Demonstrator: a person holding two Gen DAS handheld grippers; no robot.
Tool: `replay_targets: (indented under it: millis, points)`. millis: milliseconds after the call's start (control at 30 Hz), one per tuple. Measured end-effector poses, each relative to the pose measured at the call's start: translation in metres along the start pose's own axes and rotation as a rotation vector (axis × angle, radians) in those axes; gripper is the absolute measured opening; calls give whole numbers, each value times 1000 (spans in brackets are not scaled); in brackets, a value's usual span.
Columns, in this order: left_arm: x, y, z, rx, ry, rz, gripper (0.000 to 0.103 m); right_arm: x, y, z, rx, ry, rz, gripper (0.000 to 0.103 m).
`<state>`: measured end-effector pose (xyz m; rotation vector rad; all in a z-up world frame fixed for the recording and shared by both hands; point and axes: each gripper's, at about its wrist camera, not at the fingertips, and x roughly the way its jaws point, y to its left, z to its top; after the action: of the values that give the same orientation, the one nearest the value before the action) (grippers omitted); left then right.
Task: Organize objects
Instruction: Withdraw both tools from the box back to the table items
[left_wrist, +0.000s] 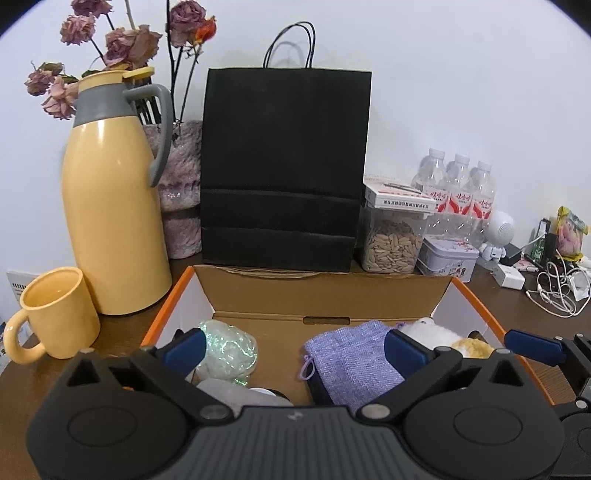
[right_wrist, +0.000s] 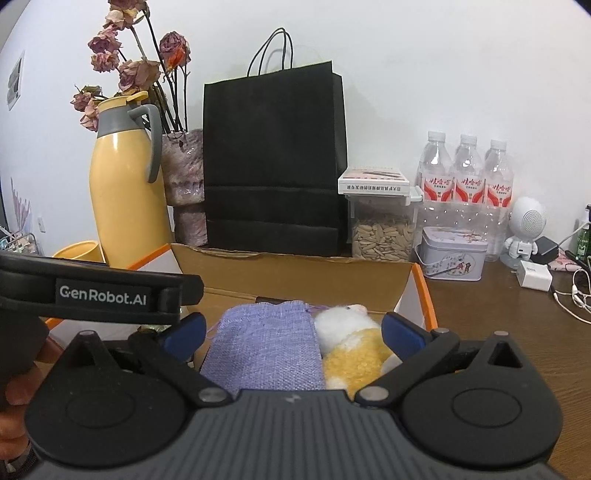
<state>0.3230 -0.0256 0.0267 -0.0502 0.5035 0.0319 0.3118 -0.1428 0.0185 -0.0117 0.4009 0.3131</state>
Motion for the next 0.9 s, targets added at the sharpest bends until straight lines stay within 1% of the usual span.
replay_targets:
  millis: [133, 300, 500, 633, 733, 900]
  points:
    - [-19, 3, -6, -17, -38, 7, 103, -12, 1, -4, -2, -16, 5, 103]
    - [-42, 4, -18, 3, -64, 1, 103, -31, 6, -11, -25, -23, 12, 103]
    - [-75, 13, -36, 3, -111, -10, 103, -58, 13, -26, -49, -28, -15, 103]
    - [-90, 19, -49, 3, -108, -30, 103, -73, 19, -40, -65, -16, -15, 103]
    - [-97, 25, -60, 2, -91, -25, 103, -83, 23, -49, -70, -6, -11, 103]
    - [-108, 33, -83, 20, -65, -11, 103, -100, 24, -63, -38, 7, 4, 103]
